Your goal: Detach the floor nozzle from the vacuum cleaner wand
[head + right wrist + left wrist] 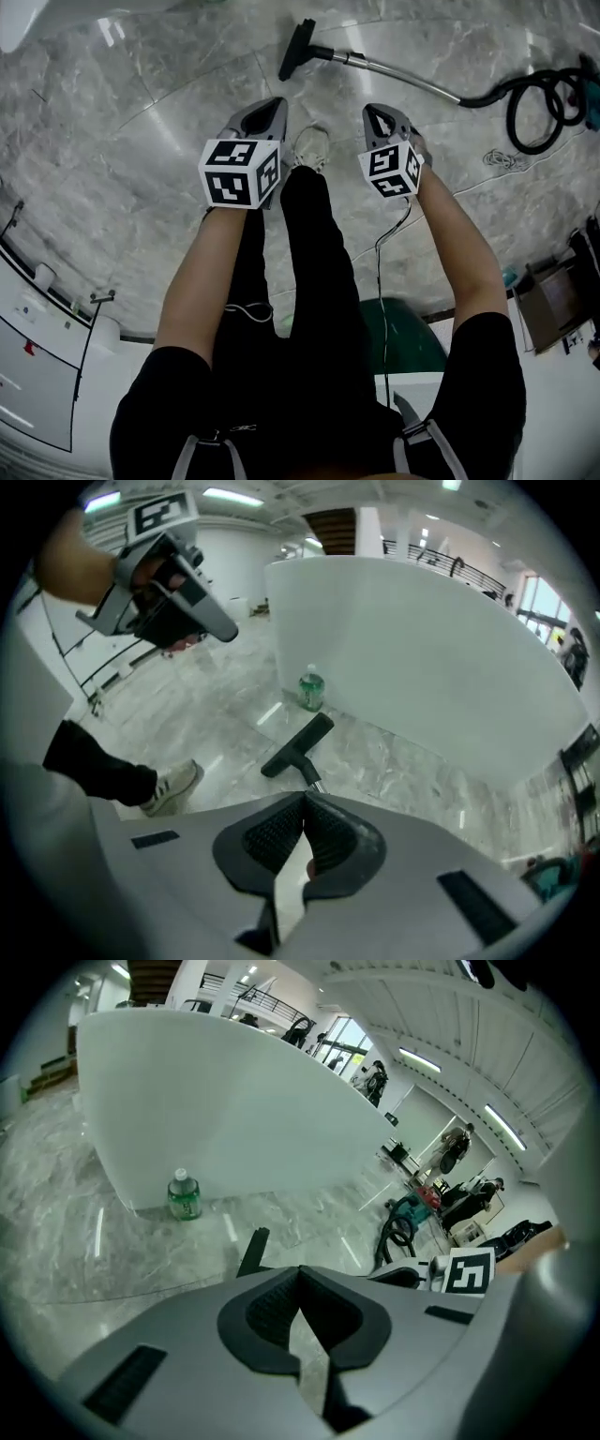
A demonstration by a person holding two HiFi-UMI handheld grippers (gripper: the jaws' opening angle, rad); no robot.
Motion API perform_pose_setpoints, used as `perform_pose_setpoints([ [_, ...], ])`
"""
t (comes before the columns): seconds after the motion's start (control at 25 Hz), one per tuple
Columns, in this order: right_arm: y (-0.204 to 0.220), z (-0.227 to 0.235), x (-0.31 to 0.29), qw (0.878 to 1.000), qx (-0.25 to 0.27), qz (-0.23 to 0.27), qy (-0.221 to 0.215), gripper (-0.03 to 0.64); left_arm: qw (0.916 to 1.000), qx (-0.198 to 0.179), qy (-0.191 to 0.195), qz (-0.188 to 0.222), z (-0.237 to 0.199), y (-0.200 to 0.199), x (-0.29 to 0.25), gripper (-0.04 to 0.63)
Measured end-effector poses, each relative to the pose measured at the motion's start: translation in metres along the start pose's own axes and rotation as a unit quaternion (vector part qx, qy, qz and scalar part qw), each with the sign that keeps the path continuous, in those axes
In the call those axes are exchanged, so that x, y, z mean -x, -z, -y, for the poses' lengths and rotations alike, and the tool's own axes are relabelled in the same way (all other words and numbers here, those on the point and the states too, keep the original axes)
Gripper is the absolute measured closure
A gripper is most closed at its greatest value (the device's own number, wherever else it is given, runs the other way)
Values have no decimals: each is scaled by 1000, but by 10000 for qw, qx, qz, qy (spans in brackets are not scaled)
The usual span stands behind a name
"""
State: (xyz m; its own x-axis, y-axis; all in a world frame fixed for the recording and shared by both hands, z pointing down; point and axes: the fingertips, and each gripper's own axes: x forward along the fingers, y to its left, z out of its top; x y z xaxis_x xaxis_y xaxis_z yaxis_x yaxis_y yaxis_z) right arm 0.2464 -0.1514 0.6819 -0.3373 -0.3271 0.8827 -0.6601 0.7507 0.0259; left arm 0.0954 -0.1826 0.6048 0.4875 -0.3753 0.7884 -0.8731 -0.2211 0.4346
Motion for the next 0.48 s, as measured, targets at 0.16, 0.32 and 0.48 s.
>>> perform_pose_setpoints([
  [0.16, 43, 10, -58, 9989, 362, -236, -187, 481, 9994, 293, 110, -138, -13, 32, -37, 597],
  [0.32, 90, 27, -116, 9915, 858, -973, -130, 352, 9979, 449, 145, -447, -18, 78, -54, 597],
  [0.48, 105, 48, -171, 9839, 1199, -1323, 77, 350, 9962, 581, 124, -639, -27, 111, -55, 597],
])
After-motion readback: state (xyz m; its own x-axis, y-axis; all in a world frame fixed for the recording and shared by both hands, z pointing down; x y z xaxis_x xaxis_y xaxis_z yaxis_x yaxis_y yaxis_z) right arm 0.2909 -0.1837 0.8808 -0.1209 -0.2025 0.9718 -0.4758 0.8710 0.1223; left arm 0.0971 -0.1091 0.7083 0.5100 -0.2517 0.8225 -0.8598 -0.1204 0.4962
